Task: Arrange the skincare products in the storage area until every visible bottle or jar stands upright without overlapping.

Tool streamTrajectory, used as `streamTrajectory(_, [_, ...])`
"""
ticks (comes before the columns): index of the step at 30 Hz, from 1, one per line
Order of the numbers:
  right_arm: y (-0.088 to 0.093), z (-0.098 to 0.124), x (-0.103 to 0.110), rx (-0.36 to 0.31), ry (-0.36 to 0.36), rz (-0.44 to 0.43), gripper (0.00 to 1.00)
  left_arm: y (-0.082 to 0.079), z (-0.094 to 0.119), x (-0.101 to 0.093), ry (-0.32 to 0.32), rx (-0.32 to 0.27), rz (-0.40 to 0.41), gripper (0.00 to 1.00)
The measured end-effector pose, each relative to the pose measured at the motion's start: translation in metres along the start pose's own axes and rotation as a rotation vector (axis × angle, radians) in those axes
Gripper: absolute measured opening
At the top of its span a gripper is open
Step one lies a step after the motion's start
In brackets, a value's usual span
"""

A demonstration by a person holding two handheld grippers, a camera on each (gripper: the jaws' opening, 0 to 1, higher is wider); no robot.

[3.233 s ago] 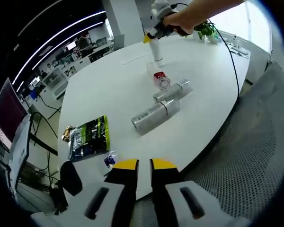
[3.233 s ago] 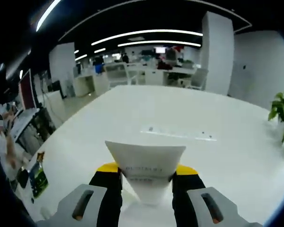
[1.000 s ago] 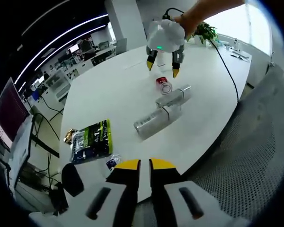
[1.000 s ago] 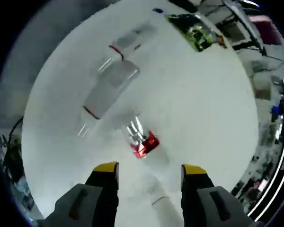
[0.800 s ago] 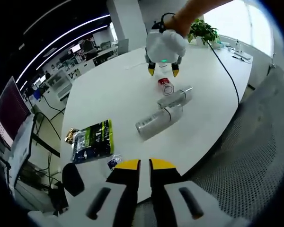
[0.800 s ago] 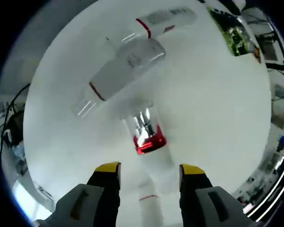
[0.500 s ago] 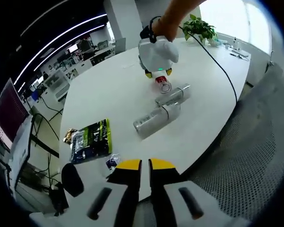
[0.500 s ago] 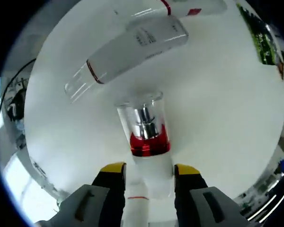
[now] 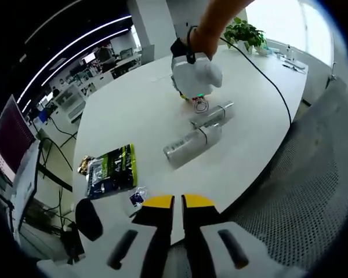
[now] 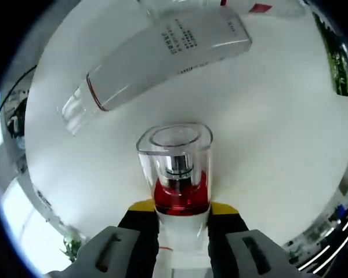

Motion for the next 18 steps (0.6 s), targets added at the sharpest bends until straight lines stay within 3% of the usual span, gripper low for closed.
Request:
streamTrajectory(4, [-0.001,0.001,0.000,0.007,0.030,0.010,0.27,0.000,0.000,0.000,-0.001,-0.003,-0.001,0.03])
streamTrajectory(5, [-0.001,0.002,0.001,-0.008,0.043,0.048,0.26,0.000,0.000,0.000,-0.001,-0.003,-0.003,0.02])
streamTrajectory(18, [0.007,0.021,-0.007,-0.152,0.070,-0.201,0.25,-0.001,0.000,0.001,-0.005,-0.009,-0.005,0.01])
Point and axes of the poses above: the point that each gripper's makers call its tool centre point, and the gripper's own axes: z roughly backward along the fingers, x roughly to its left, y roughly out of its underside, the point moved 2 cm from there along z, roughly backward along the fingers, and after that the axes turned 7 degrees about -y, right-handed, at the moved point
